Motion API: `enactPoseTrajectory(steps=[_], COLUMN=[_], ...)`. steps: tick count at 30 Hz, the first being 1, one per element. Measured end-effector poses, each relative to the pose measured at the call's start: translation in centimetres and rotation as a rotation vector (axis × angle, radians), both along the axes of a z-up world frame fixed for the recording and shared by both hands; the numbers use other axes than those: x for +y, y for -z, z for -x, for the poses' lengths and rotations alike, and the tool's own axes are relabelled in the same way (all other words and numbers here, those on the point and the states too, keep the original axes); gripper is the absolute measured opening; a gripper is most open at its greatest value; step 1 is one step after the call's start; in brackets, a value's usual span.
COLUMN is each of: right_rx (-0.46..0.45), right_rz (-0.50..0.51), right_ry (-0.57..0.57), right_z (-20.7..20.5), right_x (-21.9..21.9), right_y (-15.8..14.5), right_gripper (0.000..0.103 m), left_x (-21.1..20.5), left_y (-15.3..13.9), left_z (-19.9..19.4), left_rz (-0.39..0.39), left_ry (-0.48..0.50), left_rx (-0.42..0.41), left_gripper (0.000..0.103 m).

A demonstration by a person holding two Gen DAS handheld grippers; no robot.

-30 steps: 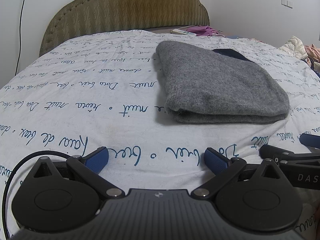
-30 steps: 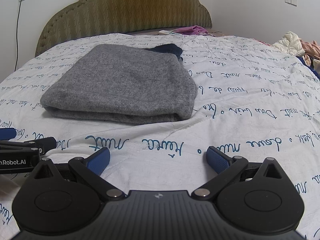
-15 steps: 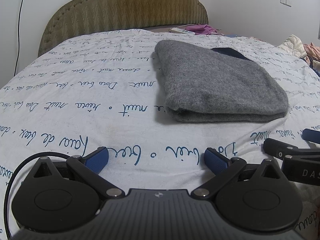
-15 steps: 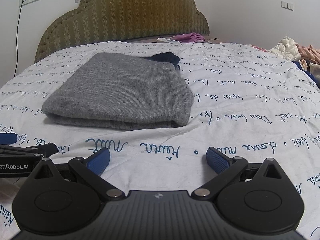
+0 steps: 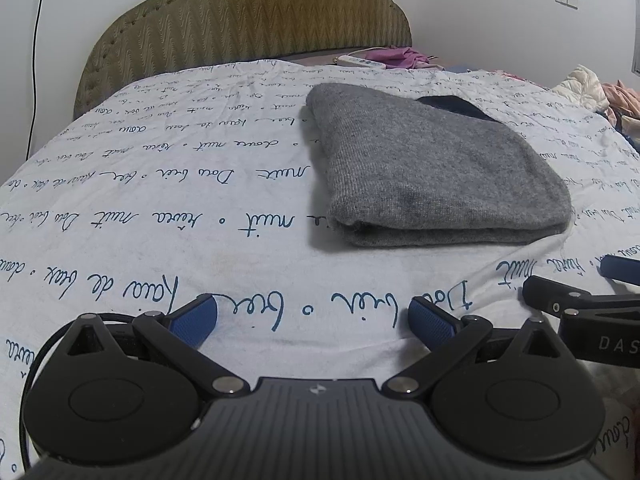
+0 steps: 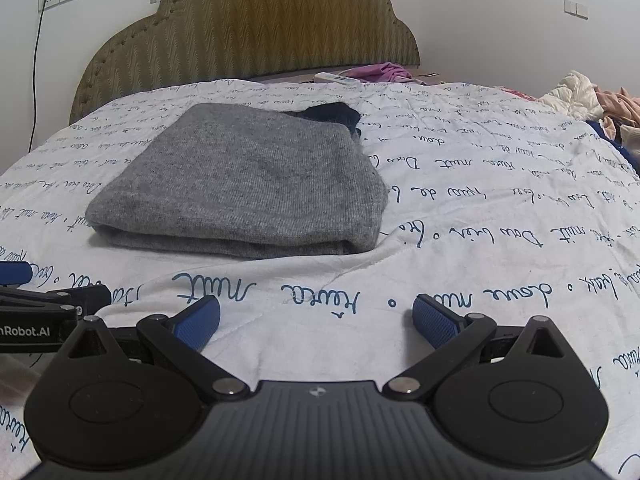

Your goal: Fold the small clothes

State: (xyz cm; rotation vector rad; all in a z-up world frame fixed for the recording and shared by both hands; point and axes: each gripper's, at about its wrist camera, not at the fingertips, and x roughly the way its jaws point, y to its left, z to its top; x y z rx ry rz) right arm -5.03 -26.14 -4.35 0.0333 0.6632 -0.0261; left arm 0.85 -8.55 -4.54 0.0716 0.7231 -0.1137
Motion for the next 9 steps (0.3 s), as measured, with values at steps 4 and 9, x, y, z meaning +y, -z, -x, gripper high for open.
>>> enactPoseTrajectory(steps=[4,9], right_rx=[0.002,0.001], right_rz=[0.004,0.001], right_ry=[-0.001,-0.003], right_z=[0.0,0.0], right_x=[0.1,0.0], right_y=[0.0,-0.2], right_gripper=[0.103,0.103], left_x=[0.5,1.2], left_y=[-0.5,-1.6], left_z=[0.1,0.4], left_rz=[0.026,0.028], left_ry=[0.003,-0.007], left_rx=[-0.001,-0.033], left_gripper=[0.103,0.103])
